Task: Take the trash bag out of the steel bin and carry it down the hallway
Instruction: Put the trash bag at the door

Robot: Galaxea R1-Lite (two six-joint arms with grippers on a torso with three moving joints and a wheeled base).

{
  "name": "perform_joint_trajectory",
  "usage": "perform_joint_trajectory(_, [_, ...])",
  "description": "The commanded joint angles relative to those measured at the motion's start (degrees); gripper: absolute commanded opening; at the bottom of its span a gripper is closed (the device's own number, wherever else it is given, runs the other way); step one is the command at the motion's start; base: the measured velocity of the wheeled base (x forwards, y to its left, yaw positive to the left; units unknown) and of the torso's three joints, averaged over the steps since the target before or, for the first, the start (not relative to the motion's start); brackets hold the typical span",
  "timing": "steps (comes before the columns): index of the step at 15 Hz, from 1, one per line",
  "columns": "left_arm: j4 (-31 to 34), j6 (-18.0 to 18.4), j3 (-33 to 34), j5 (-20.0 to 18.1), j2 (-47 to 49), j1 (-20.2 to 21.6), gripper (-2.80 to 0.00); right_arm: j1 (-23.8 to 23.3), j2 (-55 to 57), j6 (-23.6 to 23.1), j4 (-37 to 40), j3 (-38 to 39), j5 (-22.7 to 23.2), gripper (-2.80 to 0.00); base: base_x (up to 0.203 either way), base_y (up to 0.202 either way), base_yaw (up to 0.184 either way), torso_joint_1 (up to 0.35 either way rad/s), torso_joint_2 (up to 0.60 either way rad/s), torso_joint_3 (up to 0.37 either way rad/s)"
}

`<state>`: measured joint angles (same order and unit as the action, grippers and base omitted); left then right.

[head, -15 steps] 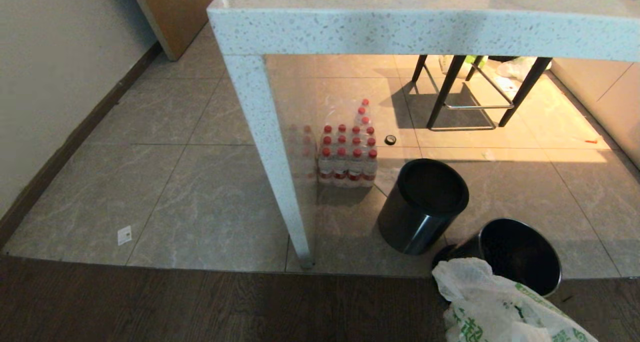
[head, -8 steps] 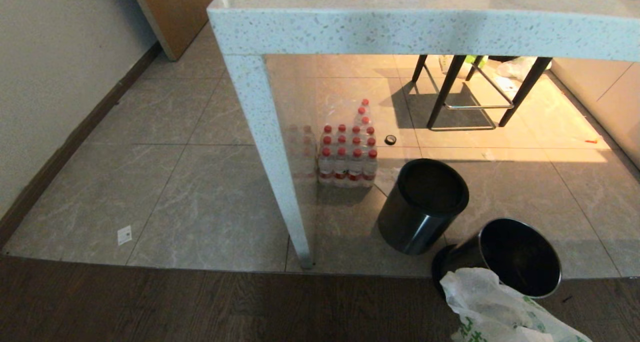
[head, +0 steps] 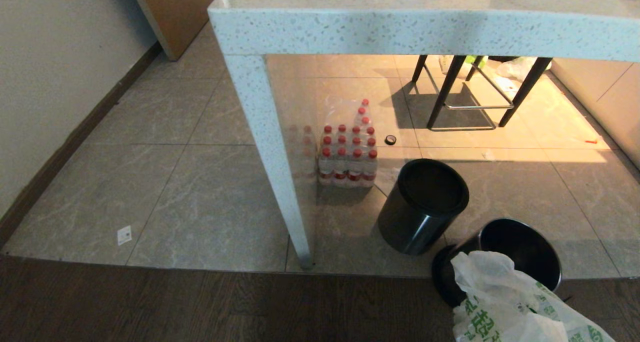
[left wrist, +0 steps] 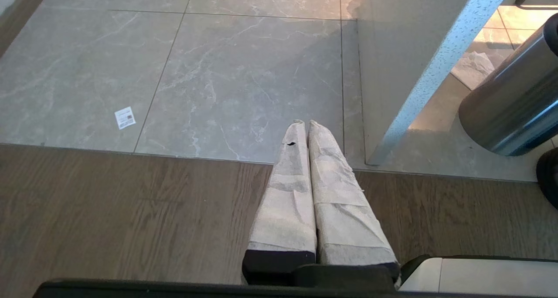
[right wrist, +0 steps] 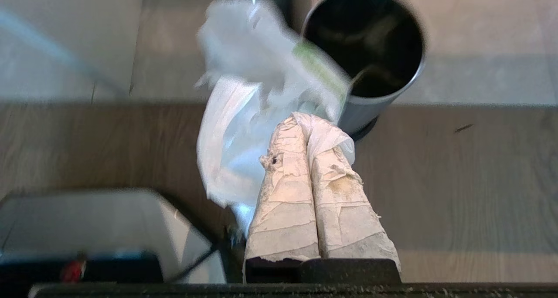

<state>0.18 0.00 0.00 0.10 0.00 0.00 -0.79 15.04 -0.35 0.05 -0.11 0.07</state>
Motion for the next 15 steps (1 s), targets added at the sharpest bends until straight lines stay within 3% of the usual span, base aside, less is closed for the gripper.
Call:
perform_joint_trajectory(1, [-0.01, 0.00, 0.09, 0.02, 0.00, 0.00, -2.80, -1.71, -4.37, -0.08, -0.11, 0.03, 0.00, -2.80, 0.000, 0.000, 0.000, 0.000, 0.00, 0.000])
perform_joint_trajectory(4, [-0.01, 0.00, 0.09, 0.03, -0.07, 0.00, -2.80, 0.36, -14.95, 0.01, -0.28, 0.09, 0.00, -2.80, 0.000, 0.000, 0.000, 0.000, 0.00, 0.000])
perform_joint_trajectory(15, [-0.01, 0.00, 0.09, 0.04, -0.05, 0.00, -2.80, 0.97, -14.96, 0.09, -0.31, 0.11, 0.01, -2.80, 0.000, 0.000, 0.000, 0.000, 0.00, 0.000])
